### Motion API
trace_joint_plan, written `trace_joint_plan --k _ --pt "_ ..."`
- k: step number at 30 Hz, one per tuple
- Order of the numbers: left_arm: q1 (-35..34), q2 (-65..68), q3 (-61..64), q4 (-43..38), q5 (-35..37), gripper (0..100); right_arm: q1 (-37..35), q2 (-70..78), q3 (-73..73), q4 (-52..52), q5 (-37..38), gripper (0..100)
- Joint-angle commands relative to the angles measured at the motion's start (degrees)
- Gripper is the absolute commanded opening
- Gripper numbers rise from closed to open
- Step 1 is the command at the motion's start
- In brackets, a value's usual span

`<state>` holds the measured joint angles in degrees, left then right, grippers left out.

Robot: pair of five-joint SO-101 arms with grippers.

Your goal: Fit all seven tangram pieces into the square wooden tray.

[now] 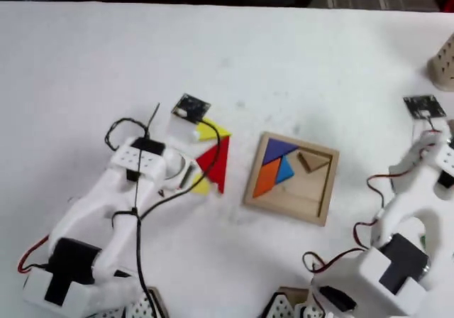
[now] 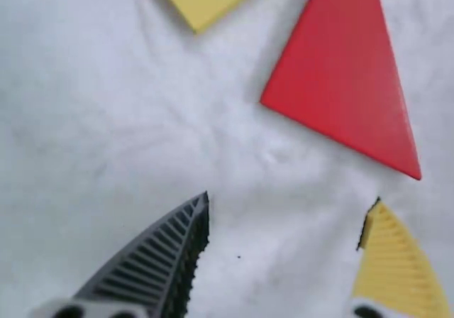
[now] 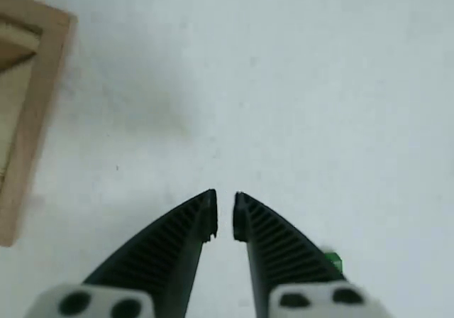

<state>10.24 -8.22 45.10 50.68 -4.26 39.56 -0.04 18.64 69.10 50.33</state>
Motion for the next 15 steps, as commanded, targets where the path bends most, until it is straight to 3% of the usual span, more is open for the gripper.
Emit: trace_joint_plan --k 1,5,9,15 --pt "-0.3 -2.8 -0.3 -1.2 -0.4 36 8.2 -3.4 -2.6 2.0 9.0 18.8" --pt "-0.2 -2.8 -0.4 -1.2 -0.4 36 16.4 -2.9 -2.0 2.1 18.5 27.3" --pt "-0.2 -2.8 -0.4 -1.2 -0.5 36 21.1 -2.9 3.0 -0.9 26.1 29.8" --pt "-0.2 -2.8 -0.3 -1.2 -2.1 35 22.6 -2.9 14.2 -16.2 29.0 30.0"
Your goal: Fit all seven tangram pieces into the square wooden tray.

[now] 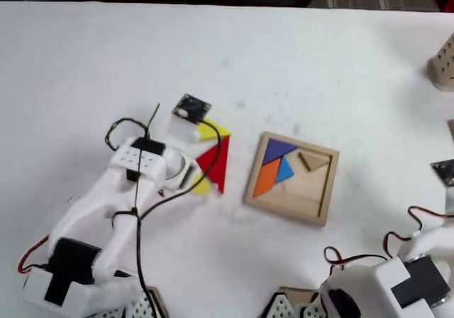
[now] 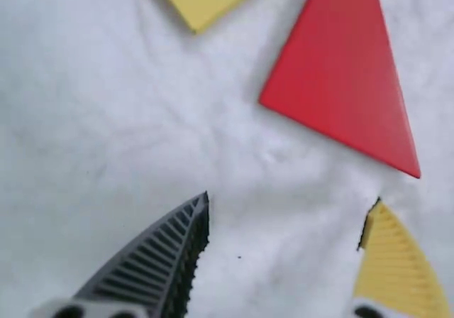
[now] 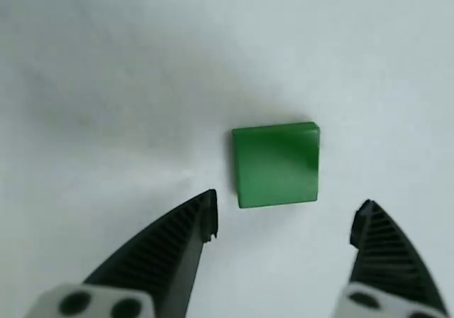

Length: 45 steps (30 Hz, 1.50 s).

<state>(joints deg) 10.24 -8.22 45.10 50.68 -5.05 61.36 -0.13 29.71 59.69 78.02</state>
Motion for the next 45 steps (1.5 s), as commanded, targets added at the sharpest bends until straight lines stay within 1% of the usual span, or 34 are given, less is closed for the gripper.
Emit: trace_joint_plan --k 1,5,12,18,21,27,33,39,42,45 --pt "-0.2 -2.8 -0.3 -1.1 -1.3 35 0.8 -2.8 4.6 -8.8 1.3 30.0" --pt "-0.2 -2.7 -0.2 -1.1 -1.2 35 0.4 -2.8 8.7 -14.2 1.2 29.9" --pt "-0.2 -2.7 -0.2 -1.1 -1.2 35 0.2 -1.5 9.8 -14.6 1.1 29.3" --pt "-0.2 -2.7 -0.2 -1.1 -1.2 35 -1.1 5.7 7.4 -14.5 1.2 14.7" --pt "-0.2 -2.7 -0.2 -1.1 -1.3 35 -1.2 8.7 4.6 -12.9 1.3 11.9" --pt "-0.2 -2.7 0.2 -1.2 -1.5 35 -0.7 9.8 -2.5 -4.1 1.4 12.0" --pt "-0.2 -2.7 0.2 -1.2 -1.6 35 -1.5 9.8 -13.4 13.1 1.1 12.0" --pt "-0.2 -2.7 0.1 -1.2 -1.6 35 -5.5 9.8 -23.9 29.5 1.0 12.0" --pt "-0.2 -2.7 0.1 -1.2 -1.6 35 -8.3 9.5 -27.1 35.2 1.0 12.0" --pt "-0.2 -2.7 0.3 -1.8 -1.6 35 -11.5 6.5 -27.2 38.2 0.5 12.0"
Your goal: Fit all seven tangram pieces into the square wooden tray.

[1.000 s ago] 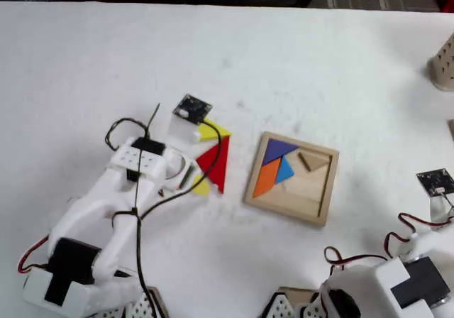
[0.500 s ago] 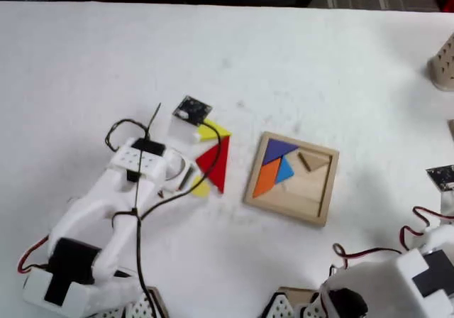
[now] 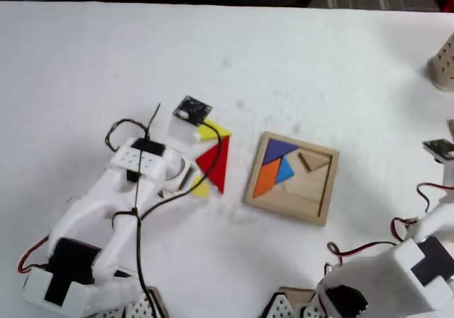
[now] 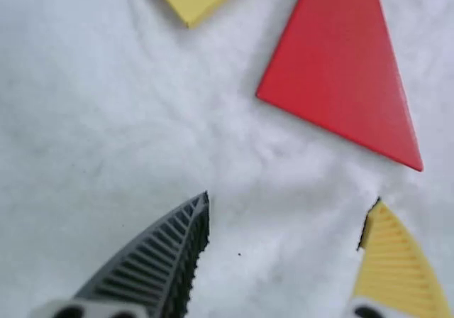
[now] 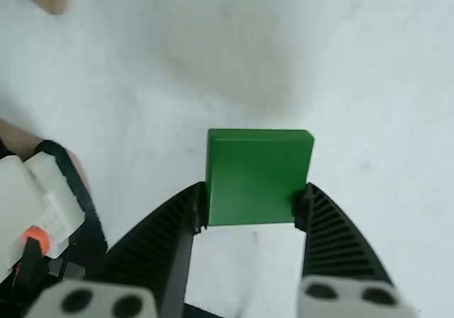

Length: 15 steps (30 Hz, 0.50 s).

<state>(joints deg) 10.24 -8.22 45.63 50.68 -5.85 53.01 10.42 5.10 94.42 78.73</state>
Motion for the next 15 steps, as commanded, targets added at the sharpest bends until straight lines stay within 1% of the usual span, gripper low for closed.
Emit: trace_joint_plan --k 1,5,8,12,15 --pt "-0.2 -2.7 -0.2 -2.3 -0.8 35 -4.2 -5.7 -2.0 3.5 -1.5 12.0" --pt "-0.2 -2.7 -0.2 -2.5 -0.8 35 -9.9 -13.7 1.1 3.3 -7.5 12.0" --pt "-0.3 -2.7 -0.2 -2.5 -0.8 35 -16.3 -19.2 4.2 3.0 -12.3 12.0" --pt "-0.7 -2.7 -0.2 -2.7 -0.8 35 -26.5 -24.3 9.1 -1.7 -23.1 12.0" --pt "-0.7 -2.7 -0.2 -2.8 -0.8 35 -34.4 -25.5 13.0 -6.5 -30.4 12.0"
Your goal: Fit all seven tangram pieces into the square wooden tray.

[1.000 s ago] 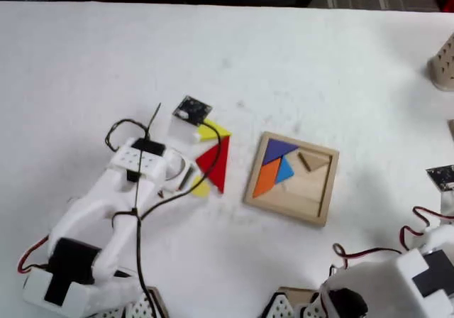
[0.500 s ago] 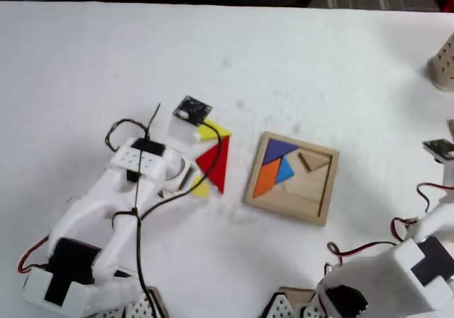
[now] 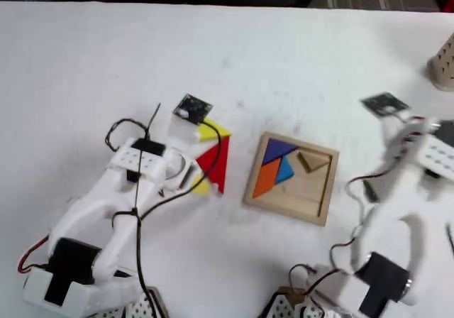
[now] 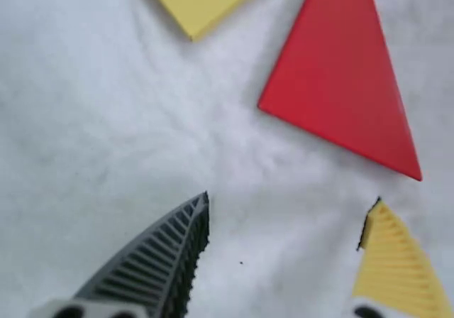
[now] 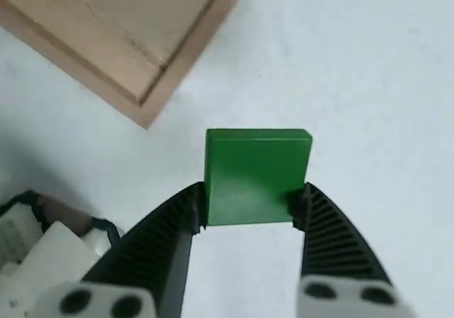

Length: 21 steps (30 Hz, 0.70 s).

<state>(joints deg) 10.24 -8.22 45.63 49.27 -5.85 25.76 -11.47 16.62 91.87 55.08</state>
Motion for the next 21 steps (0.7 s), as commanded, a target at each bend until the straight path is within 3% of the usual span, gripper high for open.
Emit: trace_joint_plan --k 1,9,17,21 --pt "-0.7 -2.7 -0.2 -1.4 -0.8 35 -9.6 -3.5 2.5 -5.3 -9.1 12.0" --pt "-0.7 -2.7 -0.2 -1.5 -0.9 35 -22.0 -3.4 11.3 -21.0 -20.5 12.0" --pt "-0.7 -2.7 -0.2 -1.5 -0.9 35 -25.5 -3.4 21.0 -34.8 -21.1 12.0" --pt "-0.7 -2.7 -0.2 -1.5 -0.9 36 -25.5 -3.2 22.4 -36.9 -21.1 12.0"
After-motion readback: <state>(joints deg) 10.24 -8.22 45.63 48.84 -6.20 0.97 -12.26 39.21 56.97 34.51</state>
